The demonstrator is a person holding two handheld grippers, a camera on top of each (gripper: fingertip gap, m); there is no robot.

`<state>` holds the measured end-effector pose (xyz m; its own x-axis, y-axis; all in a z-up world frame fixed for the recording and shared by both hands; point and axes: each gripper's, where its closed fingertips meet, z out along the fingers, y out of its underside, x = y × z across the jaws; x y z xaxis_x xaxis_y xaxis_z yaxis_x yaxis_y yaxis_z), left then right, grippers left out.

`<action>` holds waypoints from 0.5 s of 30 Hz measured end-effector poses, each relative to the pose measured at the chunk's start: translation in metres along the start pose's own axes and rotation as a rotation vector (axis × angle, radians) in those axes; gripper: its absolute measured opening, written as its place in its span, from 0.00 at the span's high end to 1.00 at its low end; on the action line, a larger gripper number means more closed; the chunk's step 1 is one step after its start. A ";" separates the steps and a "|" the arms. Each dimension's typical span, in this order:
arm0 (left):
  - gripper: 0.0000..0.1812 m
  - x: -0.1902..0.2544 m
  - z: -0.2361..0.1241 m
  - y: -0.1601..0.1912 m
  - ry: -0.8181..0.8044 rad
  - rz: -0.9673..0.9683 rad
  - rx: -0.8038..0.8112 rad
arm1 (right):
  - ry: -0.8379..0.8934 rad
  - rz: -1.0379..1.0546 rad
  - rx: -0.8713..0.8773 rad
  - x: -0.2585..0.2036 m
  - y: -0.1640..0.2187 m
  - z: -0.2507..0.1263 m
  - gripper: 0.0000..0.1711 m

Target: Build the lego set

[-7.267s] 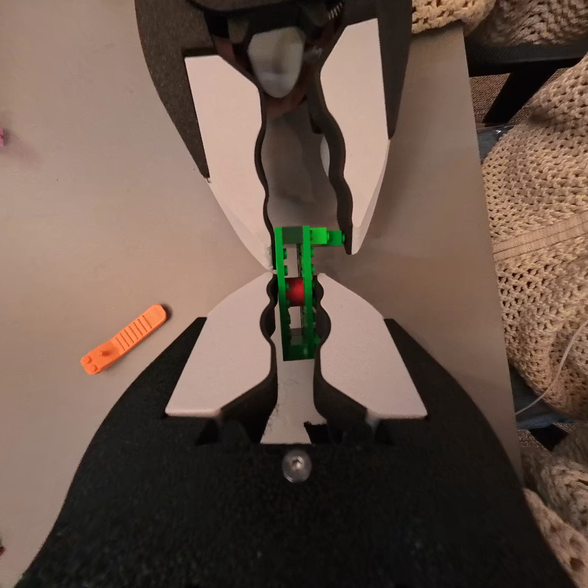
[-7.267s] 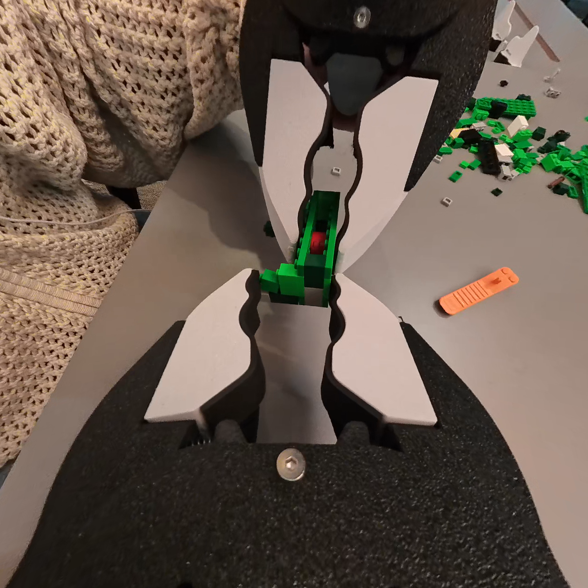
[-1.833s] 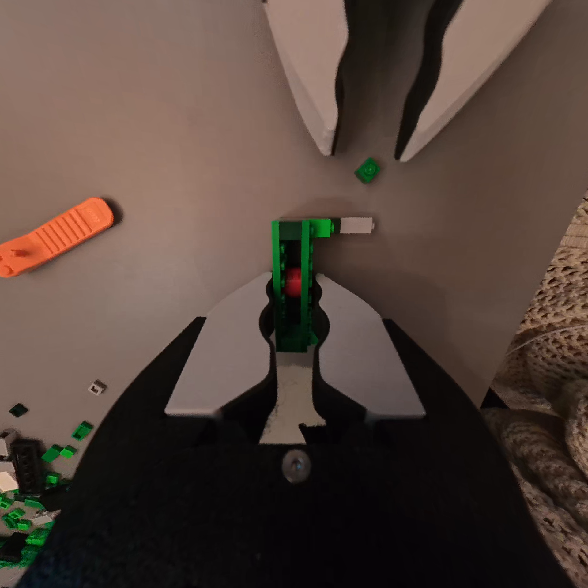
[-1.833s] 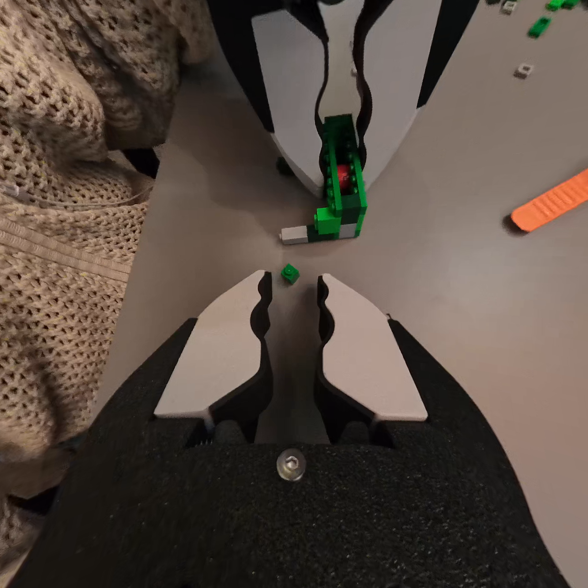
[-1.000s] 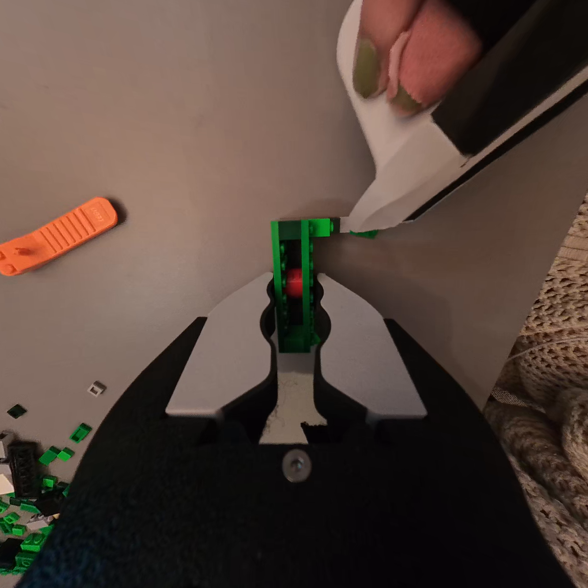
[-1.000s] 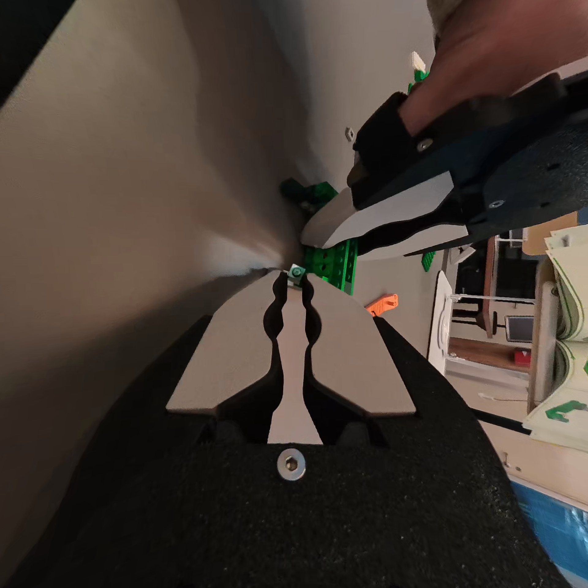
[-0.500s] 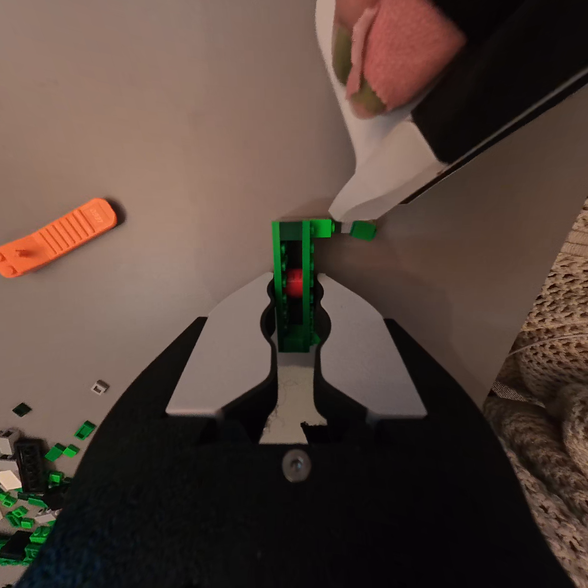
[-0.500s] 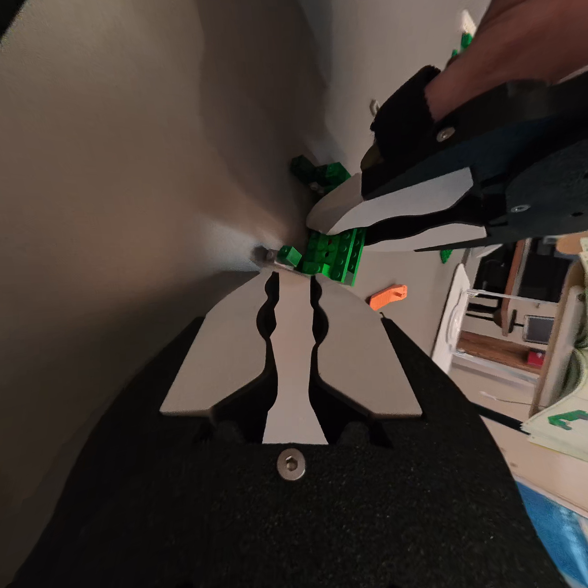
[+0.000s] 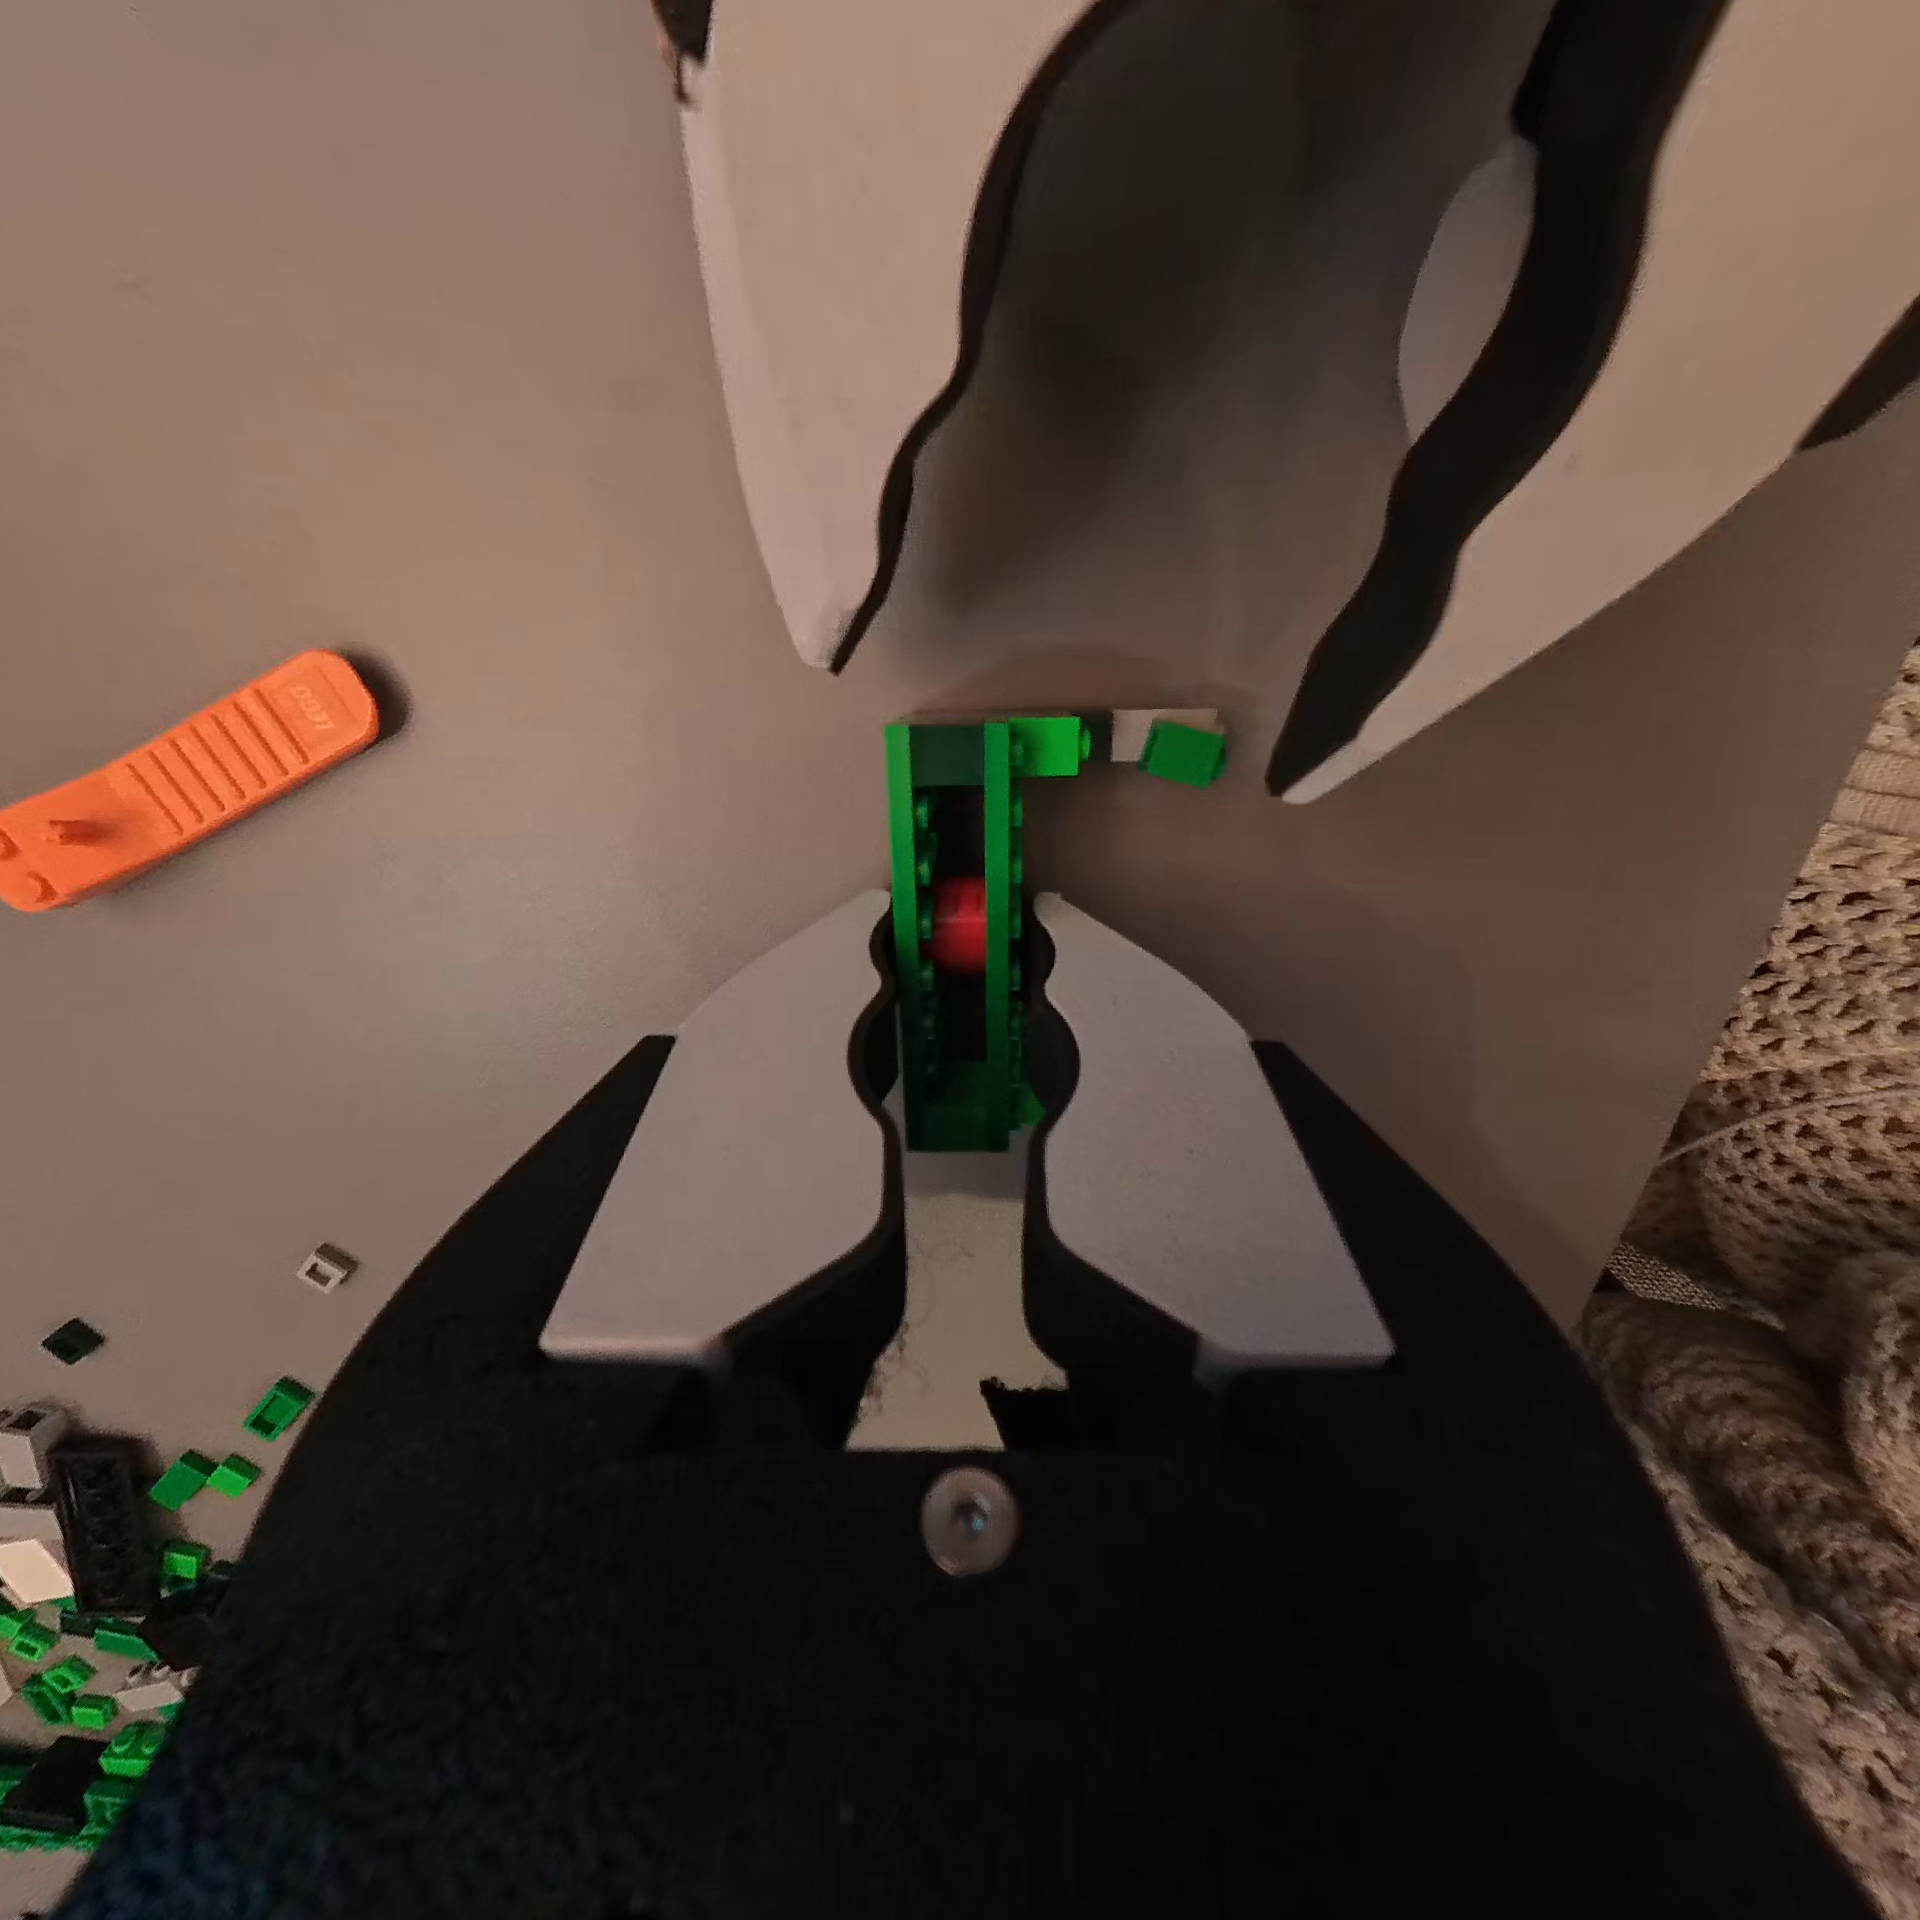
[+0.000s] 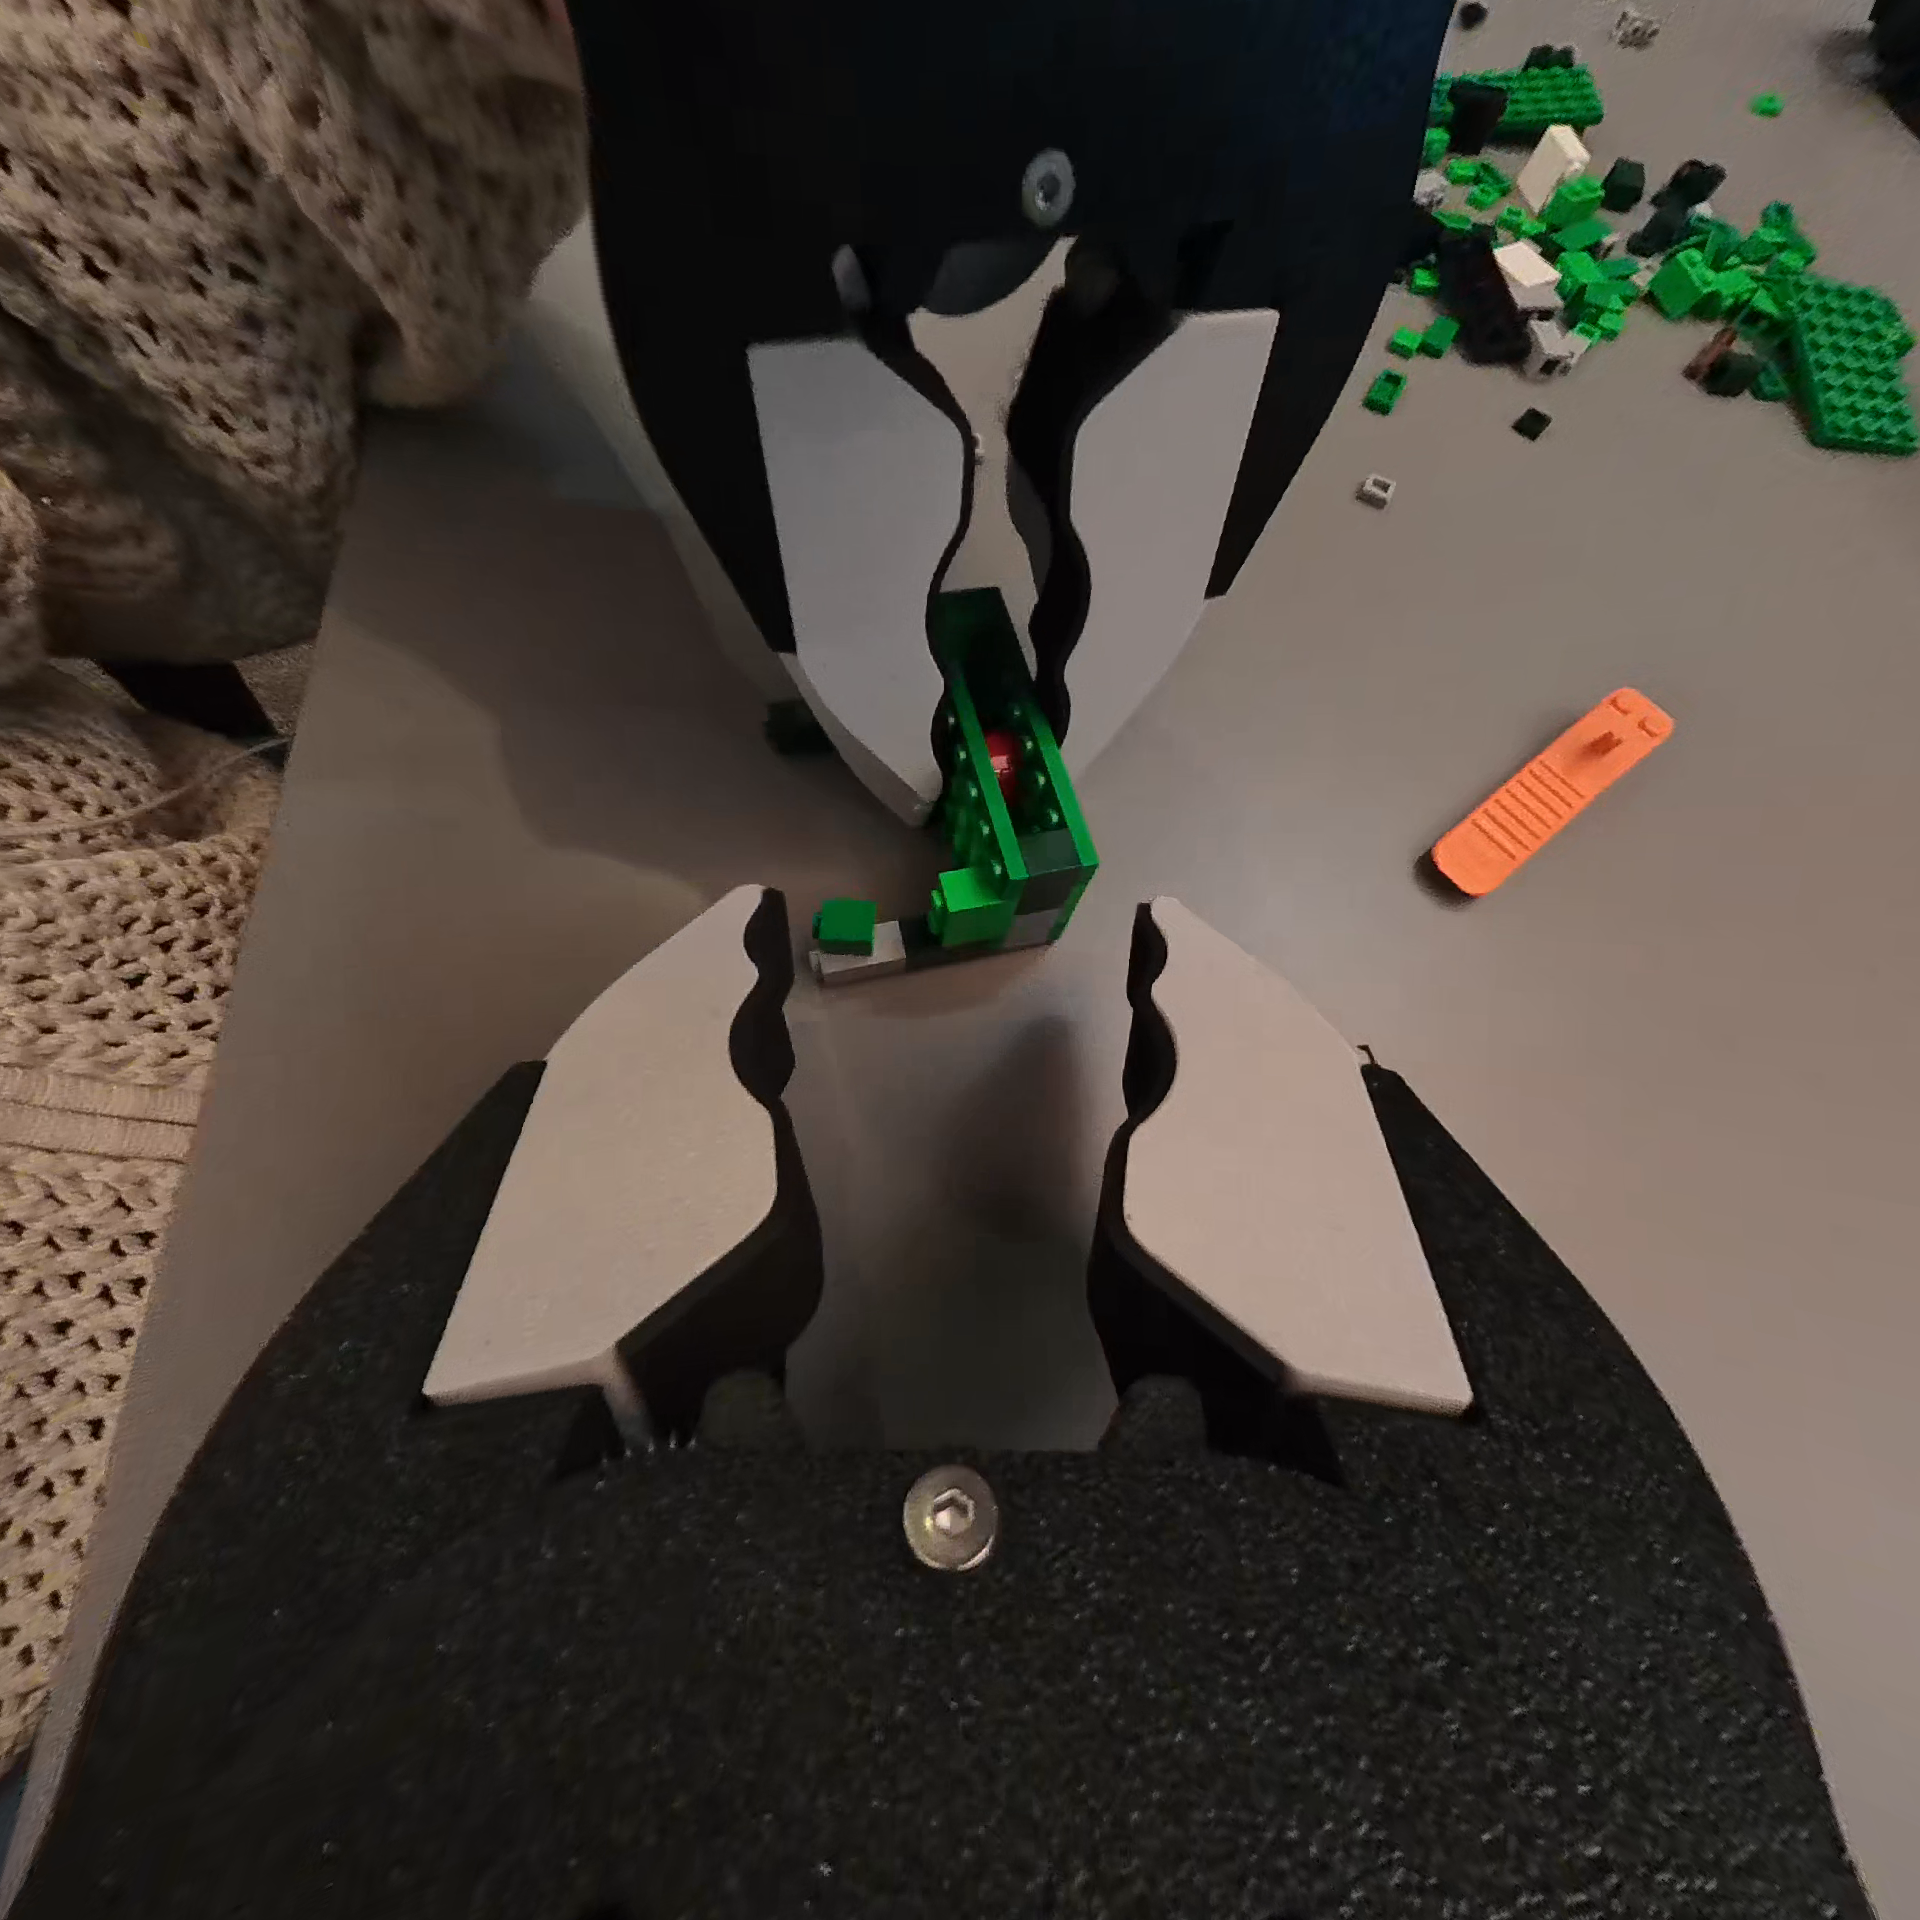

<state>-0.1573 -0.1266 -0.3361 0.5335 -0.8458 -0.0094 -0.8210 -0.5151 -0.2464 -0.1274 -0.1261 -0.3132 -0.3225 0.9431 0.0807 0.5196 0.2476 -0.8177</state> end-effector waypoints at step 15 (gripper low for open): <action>0.89 0.001 0.000 0.000 0.003 0.008 0.001 | 0.014 -0.029 -0.019 0.006 0.003 0.001 0.70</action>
<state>-0.1565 -0.1272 -0.3360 0.5263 -0.8503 -0.0086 -0.8250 -0.5081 -0.2475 -0.1286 -0.1200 -0.3160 -0.3265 0.9385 0.1121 0.5252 0.2787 -0.8040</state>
